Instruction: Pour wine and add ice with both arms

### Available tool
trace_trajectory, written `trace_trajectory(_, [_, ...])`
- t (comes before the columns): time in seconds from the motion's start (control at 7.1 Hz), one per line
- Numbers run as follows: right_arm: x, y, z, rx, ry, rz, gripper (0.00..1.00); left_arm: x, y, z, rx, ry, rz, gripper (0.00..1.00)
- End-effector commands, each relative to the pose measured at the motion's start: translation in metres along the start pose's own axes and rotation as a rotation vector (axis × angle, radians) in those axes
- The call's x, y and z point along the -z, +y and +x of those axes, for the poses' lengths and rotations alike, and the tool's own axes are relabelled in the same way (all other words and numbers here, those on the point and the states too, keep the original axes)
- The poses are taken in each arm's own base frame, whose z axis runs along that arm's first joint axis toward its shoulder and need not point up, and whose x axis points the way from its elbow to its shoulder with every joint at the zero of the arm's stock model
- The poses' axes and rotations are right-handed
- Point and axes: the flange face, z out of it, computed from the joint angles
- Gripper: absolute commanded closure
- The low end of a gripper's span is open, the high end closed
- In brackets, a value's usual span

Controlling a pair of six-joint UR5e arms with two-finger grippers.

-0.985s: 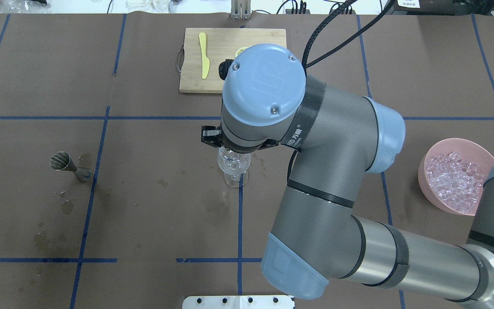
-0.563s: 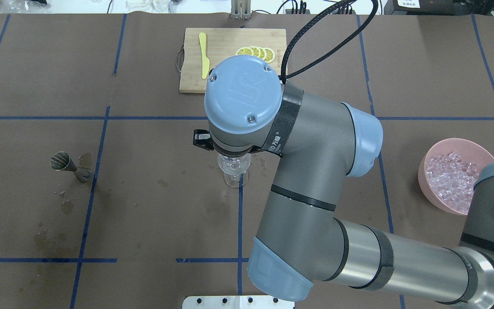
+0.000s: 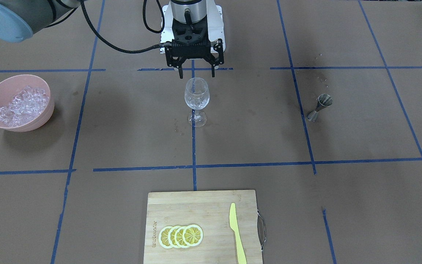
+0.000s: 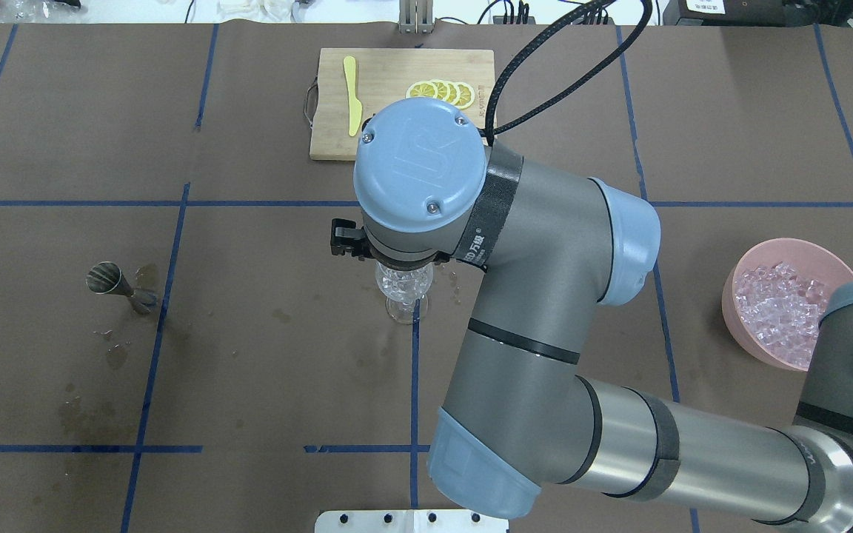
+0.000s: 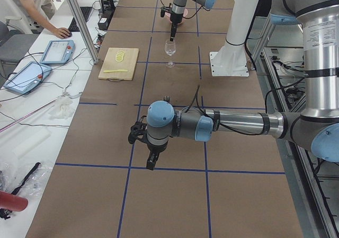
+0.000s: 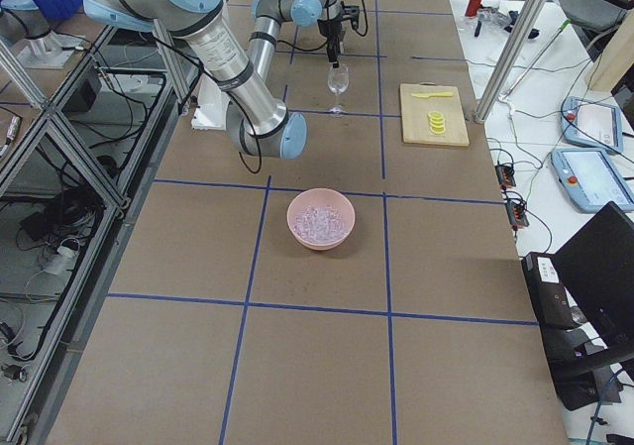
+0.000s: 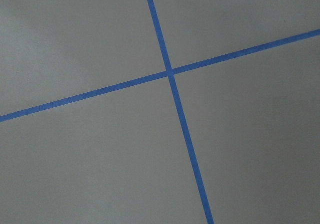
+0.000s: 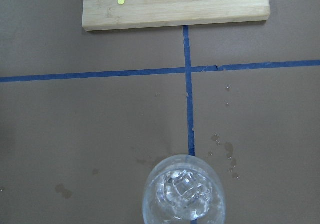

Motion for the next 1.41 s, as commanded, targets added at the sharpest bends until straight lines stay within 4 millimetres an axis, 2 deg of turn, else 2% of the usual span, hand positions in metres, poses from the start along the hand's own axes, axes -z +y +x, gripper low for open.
trace_trajectory(0.0, [-0.006,-0.026,0.04,0.037,0.031,-0.01,0.0,-0.001,0.0,-0.001,0.001,-0.001,-0.001,0.0])
trace_trajectory(0.28, [0.008,-0.063,0.124,0.084,0.036,-0.036,0.0,-0.007,0.003,-0.006,0.012,-0.004,-0.014,0.0])
trace_trajectory(0.42, [0.009,-0.085,0.181,0.121,0.061,-0.057,0.0,-0.007,0.005,-0.007,0.017,0.001,-0.016,0.0])
trace_trajectory(0.56, [0.007,-0.114,0.246,0.201,0.098,-0.081,0.0,-0.008,0.006,-0.007,0.019,0.001,-0.018,0.0])
trace_trajectory(0.7, [0.0,-0.13,0.317,0.268,0.153,-0.116,0.0,-0.008,0.009,-0.008,0.022,0.001,-0.02,0.0])
trace_trajectory(0.84, [0.003,-0.141,0.385,0.313,0.17,-0.149,0.0,-0.009,0.012,-0.008,0.025,0.003,-0.023,0.0])
trace_trajectory(0.99, [0.007,-0.142,0.447,0.323,0.151,-0.148,0.0,-0.008,0.013,-0.007,0.024,0.003,-0.022,0.0])
trace_trajectory(1.13, [0.008,-0.135,0.526,0.335,0.145,-0.147,0.0,-0.006,0.011,-0.006,0.02,0.001,-0.017,0.0])
trace_trajectory(1.27, [0.015,-0.124,0.59,0.262,0.108,-0.181,0.0,-0.008,0.012,-0.008,0.022,0.0,-0.02,0.0])
